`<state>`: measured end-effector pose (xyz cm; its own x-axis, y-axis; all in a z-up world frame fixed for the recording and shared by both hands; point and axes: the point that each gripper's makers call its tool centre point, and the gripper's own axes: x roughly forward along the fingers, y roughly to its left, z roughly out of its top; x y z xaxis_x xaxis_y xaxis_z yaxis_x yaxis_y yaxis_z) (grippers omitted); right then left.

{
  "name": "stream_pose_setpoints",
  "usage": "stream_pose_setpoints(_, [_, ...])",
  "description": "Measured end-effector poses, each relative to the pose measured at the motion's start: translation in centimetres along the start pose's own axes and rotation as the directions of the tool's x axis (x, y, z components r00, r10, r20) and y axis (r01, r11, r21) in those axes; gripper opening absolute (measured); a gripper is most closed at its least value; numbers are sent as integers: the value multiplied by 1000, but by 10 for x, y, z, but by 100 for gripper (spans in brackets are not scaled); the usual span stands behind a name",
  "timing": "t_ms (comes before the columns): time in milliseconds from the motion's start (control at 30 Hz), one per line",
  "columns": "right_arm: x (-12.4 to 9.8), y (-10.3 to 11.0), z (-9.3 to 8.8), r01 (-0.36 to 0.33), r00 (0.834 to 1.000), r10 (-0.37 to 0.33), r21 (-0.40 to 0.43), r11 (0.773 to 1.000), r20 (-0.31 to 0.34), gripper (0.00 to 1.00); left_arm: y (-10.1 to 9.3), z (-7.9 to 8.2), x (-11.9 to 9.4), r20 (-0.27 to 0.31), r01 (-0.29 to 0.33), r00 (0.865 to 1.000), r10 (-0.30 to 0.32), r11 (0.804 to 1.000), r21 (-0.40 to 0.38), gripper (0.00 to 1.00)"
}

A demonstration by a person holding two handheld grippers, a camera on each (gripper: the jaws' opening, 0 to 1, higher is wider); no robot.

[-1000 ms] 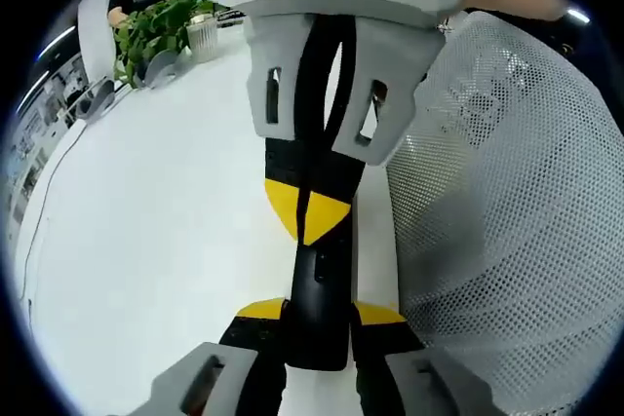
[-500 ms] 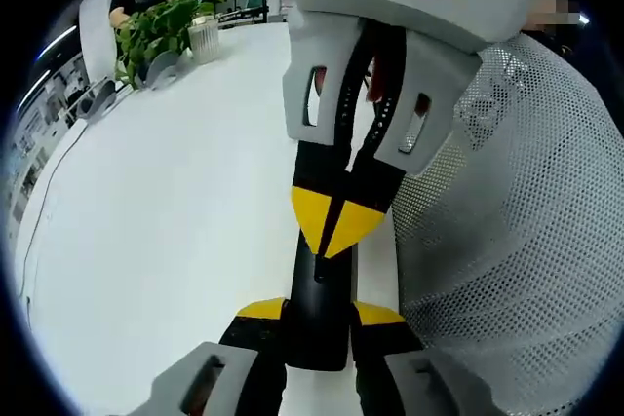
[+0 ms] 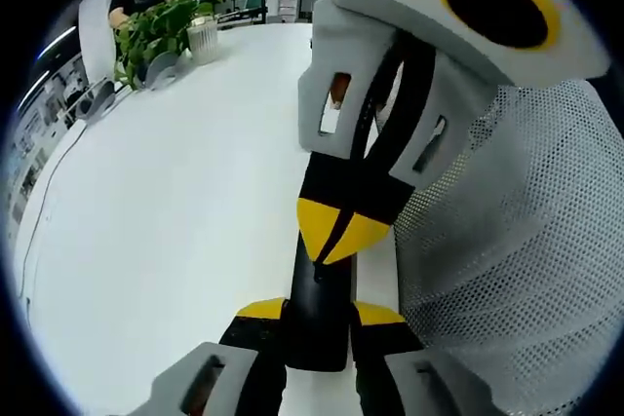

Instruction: Press the specified remote control buttons in sequence, fully releasing each button before pressing the next.

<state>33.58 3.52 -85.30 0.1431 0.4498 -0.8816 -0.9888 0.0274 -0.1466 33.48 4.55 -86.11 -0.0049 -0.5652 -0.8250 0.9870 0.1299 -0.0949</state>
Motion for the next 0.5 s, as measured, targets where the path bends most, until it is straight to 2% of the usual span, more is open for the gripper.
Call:
stream_pose_setpoints(33, [0, 1, 1, 3, 1000, -4, -45, 999, -12, 0, 0, 0, 0, -1, -2, 1000, 2, 1000, -5, 25])
stream_pose_setpoints(133, [1, 3, 2, 12, 1000, -13, -79, 997, -19, 0, 0, 0, 0, -3, -3, 1000, 3, 1000, -6, 25])
stream_pose_setpoints(200, [2, 5, 8, -9, 1000, 10, -56, 998, 21, 0, 0, 0, 0, -1, 0, 1000, 0, 1000, -11, 25])
stream_pose_setpoints(300, [3, 3, 6, -6, 1000, 7, -62, 998, 14, 0, 0, 0, 0, 4, 4, 1000, -4, 1000, -14, 25])
stream_pose_setpoints(500, [3, 0, 5, -16, 999, 15, 11, 1000, 29, 0, 0, 0, 0, 5, 6, 1000, -6, 1000, -12, 25])
